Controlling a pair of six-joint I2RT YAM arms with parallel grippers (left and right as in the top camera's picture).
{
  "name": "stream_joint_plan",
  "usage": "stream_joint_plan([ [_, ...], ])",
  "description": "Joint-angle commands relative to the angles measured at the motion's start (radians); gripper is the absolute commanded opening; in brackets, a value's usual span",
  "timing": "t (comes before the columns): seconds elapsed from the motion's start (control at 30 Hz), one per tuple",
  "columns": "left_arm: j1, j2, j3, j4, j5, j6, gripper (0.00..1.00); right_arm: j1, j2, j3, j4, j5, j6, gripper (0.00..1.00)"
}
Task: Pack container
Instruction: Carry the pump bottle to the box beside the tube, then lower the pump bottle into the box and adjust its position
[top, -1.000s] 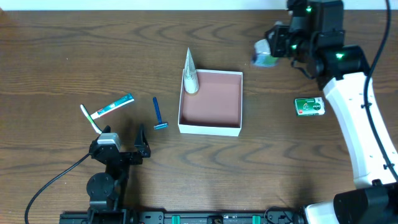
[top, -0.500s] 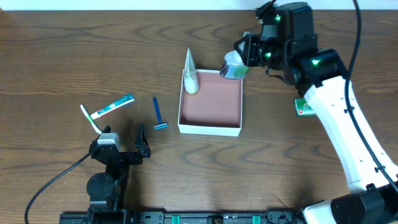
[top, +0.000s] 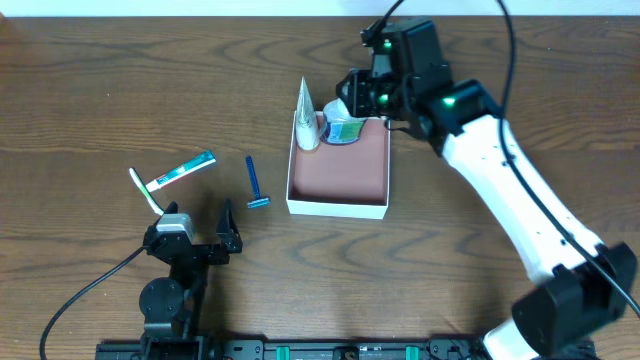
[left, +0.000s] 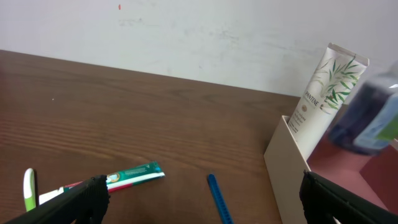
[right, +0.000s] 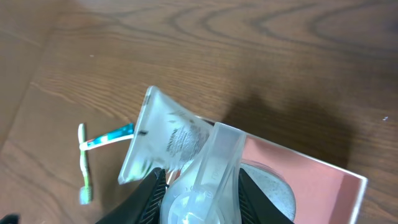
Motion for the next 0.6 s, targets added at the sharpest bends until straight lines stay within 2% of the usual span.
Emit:
stream_joint_plan([
  [0.0, 0.005, -0.001, -0.018, -0.034, 0.012, 0.002, 0.98, 0.018, 0.016, 0.014, 0.021, 0.035, 0.052, 0.23],
  [0.2, 0.005, -0.001, -0.018, -0.034, 0.012, 0.002, 0.98, 0.017, 0.061, 0.014, 0.032, 0.102, 0.052, 0.25],
  [0.57, 0.005, -0.001, -0.018, -0.034, 0.012, 0.002, 0.98, 0.023, 0.120, 0.014, 0.072, 0.104, 0.052, 0.25],
])
